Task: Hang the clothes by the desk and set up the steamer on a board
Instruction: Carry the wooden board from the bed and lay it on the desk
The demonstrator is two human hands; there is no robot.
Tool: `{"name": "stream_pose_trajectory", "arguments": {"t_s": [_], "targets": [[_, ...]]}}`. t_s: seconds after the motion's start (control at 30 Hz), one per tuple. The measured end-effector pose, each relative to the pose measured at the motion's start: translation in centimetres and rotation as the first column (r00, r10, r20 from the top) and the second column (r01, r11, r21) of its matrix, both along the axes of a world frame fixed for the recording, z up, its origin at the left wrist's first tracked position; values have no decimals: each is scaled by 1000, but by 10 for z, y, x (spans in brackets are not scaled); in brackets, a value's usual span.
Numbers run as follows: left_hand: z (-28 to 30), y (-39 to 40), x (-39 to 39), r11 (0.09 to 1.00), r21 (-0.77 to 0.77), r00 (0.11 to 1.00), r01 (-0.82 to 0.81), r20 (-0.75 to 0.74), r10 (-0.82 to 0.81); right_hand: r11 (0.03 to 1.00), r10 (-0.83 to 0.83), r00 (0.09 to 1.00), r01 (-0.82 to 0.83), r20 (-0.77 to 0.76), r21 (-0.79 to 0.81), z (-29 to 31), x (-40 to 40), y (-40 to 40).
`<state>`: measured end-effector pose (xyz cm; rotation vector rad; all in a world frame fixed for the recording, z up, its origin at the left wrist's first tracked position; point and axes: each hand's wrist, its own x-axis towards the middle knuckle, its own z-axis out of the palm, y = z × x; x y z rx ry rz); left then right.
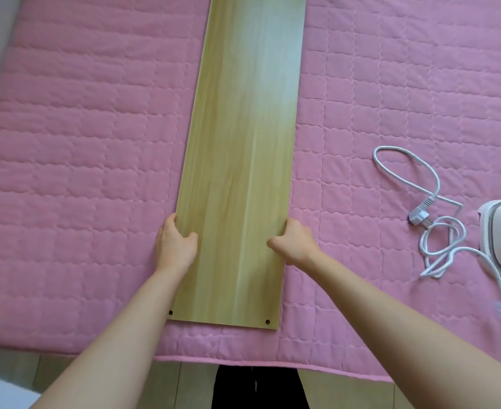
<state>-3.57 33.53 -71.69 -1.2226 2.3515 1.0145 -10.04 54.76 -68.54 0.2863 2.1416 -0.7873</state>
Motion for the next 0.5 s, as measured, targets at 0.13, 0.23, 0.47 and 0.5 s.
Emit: {"name": "stream_pose_trajectory", "arguments": {"t_s": [0.13, 0.23, 0.47, 0.5], "targets": [[6, 6, 29, 999, -7, 998, -51, 34, 52, 998, -23, 999, 24, 29, -57, 12, 31, 2], [8, 8, 65, 998, -7, 994, -65, 91, 65, 997, -42, 992, 49, 116, -61, 18, 66, 9], [18, -25, 89, 985, -160, 973, 61, 232, -23, 1000, -21, 955, 27, 296, -15, 18, 88, 28], [17, -29, 77, 987, -134, 979, 84, 194, -57, 997, -64, 956, 74, 286, -26, 17, 78, 27]]}}
